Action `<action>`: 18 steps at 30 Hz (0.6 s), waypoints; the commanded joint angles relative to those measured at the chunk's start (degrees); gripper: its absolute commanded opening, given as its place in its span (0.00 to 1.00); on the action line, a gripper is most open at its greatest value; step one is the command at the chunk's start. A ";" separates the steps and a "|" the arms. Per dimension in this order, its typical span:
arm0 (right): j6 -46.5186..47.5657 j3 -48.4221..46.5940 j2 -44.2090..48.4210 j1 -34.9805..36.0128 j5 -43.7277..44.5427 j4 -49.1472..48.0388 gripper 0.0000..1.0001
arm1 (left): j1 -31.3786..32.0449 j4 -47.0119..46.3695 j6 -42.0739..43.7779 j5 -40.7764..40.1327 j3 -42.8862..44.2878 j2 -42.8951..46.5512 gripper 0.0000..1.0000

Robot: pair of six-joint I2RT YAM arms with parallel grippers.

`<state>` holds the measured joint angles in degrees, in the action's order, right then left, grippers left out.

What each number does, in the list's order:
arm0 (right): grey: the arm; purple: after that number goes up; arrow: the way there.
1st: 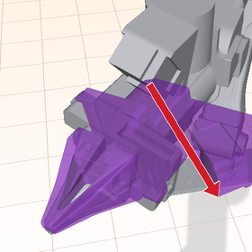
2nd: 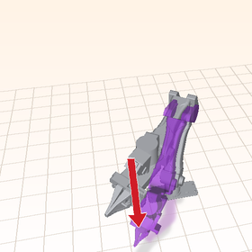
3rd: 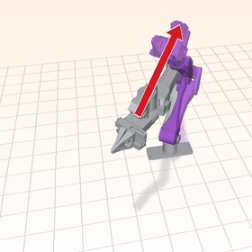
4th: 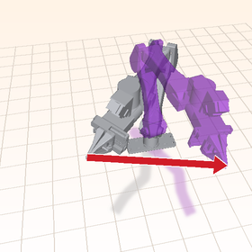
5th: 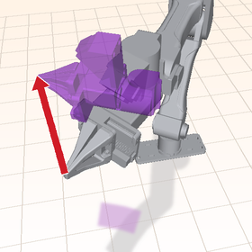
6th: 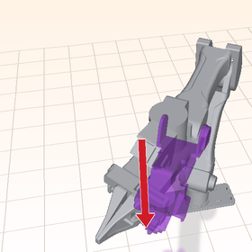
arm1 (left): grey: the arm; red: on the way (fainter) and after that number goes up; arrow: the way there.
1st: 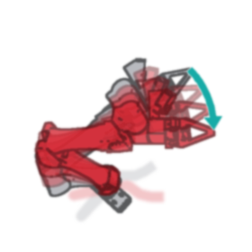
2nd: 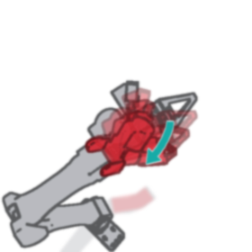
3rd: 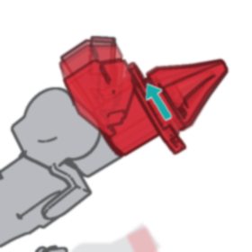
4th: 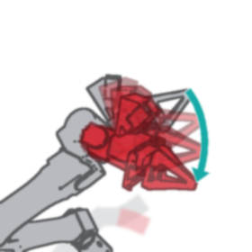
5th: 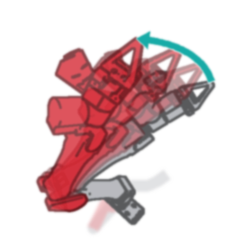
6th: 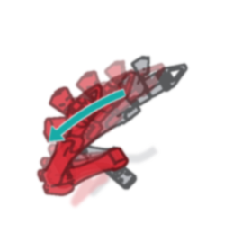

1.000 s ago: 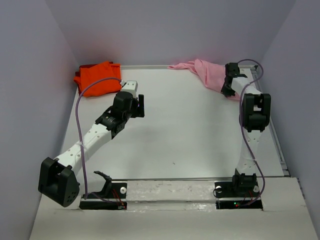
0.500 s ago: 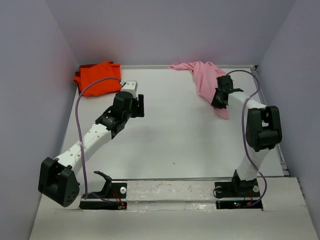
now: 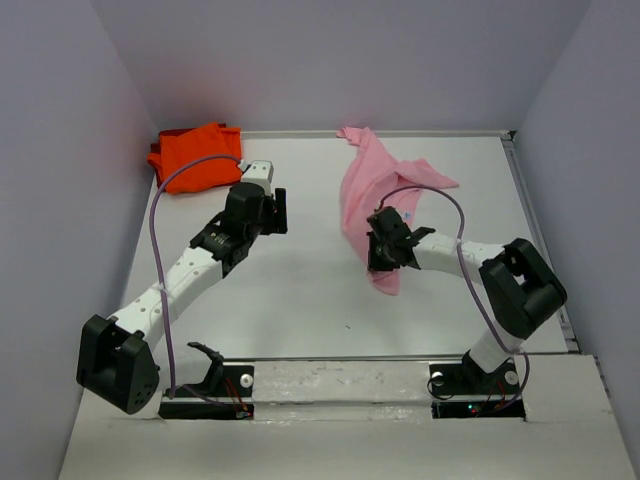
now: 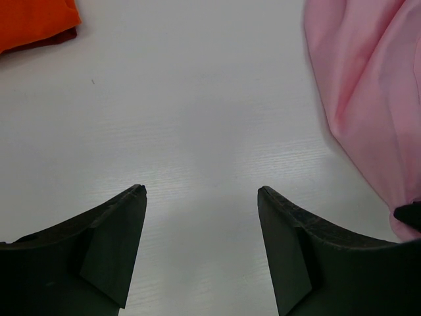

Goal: Fold and stack the t-shirts
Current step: Grab crumpled tshirt from the corner of the board with the right arm

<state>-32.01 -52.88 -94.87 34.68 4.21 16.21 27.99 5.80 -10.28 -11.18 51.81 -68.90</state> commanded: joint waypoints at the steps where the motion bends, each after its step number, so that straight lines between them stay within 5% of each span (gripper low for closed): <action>1: -1.40 -1.16 0.04 3.29 -1.22 -1.36 0.00 | -0.39 -1.23 0.88 -0.95 2.07 0.97 0.78; 2: -1.21 -1.78 -0.14 3.29 -1.39 -0.92 0.04 | -0.39 -1.23 0.88 -1.04 2.07 0.96 0.78; 4: 0.10 -4.24 -0.14 3.29 -1.83 0.40 0.28 | -0.39 -1.06 0.97 -1.30 2.07 0.96 0.78; 8: 1.51 -6.35 3.72 3.91 0.71 5.14 0.48 | -0.39 -1.14 0.97 -1.56 1.98 0.79 0.78; 18: -0.77 0.76 16.64 6.28 0.01 9.28 0.53 | -0.39 -1.06 0.88 -0.95 2.24 0.70 0.78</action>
<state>-31.33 -55.42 -81.71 39.92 4.23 23.31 27.88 5.82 -10.11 -11.99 51.81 -68.90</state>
